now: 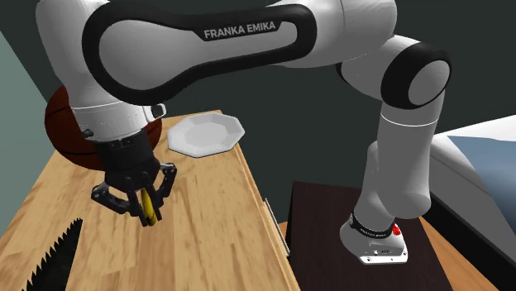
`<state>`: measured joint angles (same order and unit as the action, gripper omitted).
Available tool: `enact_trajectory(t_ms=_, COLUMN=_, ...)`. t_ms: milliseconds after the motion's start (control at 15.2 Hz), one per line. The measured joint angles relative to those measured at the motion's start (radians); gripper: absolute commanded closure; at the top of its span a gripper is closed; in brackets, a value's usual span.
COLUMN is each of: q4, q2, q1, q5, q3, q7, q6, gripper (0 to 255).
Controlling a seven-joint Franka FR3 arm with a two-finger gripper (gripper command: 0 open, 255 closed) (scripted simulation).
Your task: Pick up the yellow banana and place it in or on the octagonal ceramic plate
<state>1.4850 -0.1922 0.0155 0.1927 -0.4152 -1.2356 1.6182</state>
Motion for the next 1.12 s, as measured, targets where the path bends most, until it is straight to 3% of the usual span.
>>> enact_trajectory(t_ms=462, q4=-0.113, q2=-0.021, q1=-0.007, q5=-0.008, q3=-0.003, q7=-0.026, q6=-0.091, gripper=255)
enact_trajectory(t_ms=1122, q4=-0.012, q2=0.080, q1=0.137, q5=0.026, q3=0.086, q7=0.194, q6=-0.138, gripper=255)
